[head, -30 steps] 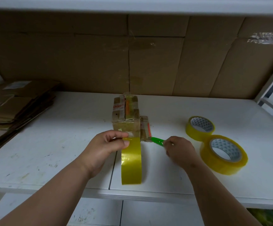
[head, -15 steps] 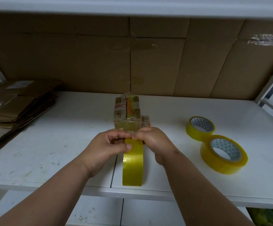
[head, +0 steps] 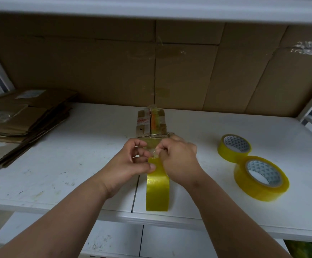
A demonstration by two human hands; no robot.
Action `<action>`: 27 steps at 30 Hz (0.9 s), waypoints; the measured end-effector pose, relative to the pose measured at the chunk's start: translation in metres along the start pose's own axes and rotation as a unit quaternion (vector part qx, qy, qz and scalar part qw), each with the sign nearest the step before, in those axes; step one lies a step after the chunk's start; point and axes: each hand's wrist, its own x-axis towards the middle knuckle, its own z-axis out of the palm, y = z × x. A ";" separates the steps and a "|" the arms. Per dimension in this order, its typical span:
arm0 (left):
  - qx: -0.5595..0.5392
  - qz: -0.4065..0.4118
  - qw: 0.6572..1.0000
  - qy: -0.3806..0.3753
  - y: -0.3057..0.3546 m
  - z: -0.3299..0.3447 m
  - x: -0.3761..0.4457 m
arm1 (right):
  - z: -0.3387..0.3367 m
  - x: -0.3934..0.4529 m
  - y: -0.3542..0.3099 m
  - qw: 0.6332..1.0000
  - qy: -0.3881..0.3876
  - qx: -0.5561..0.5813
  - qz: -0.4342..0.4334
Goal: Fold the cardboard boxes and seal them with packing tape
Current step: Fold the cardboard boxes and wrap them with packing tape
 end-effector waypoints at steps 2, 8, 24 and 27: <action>0.006 -0.008 1.000 0.009 0.000 -0.002 0.002 | 0.000 -0.005 0.003 0.996 0.049 -0.018 -0.075; 0.052 -0.013 0.998 -0.035 0.006 -0.006 0.007 | 0.005 0.001 0.020 0.989 0.100 0.063 -0.084; 0.462 0.225 0.855 0.073 0.006 -0.012 0.077 | -0.008 0.020 0.042 0.992 0.008 0.083 -0.091; 0.470 0.228 0.849 0.078 0.003 -0.005 0.083 | -0.004 0.019 0.047 0.991 0.010 0.121 -0.056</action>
